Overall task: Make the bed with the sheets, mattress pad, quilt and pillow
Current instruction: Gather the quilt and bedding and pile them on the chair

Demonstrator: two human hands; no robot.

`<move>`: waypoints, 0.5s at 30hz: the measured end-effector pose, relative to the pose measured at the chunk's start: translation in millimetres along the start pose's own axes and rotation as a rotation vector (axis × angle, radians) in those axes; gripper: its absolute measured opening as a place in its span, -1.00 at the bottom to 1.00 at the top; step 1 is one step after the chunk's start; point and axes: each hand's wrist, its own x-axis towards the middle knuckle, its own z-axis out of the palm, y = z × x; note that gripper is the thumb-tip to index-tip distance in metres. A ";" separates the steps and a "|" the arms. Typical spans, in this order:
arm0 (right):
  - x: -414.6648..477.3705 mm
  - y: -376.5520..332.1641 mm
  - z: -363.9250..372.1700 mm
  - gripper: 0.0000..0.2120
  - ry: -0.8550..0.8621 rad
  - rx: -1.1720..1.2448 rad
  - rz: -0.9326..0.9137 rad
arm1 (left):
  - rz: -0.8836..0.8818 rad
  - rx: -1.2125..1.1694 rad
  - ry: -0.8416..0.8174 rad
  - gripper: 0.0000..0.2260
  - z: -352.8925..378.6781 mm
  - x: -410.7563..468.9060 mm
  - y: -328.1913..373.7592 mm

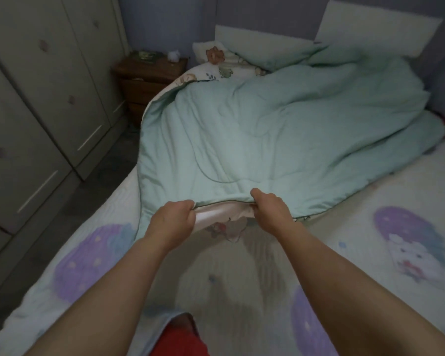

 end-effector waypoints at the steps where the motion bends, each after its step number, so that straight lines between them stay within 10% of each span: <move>1: -13.2 2.9 -11.7 -0.82 -0.008 -0.010 0.009 | 0.016 -0.013 -0.012 -0.84 -5.7 -9.6 12.2; 15: -232.9 20.3 -163.5 -0.86 0.042 0.020 0.138 | 0.107 -0.064 -0.020 -0.83 -90.8 -178.7 167.7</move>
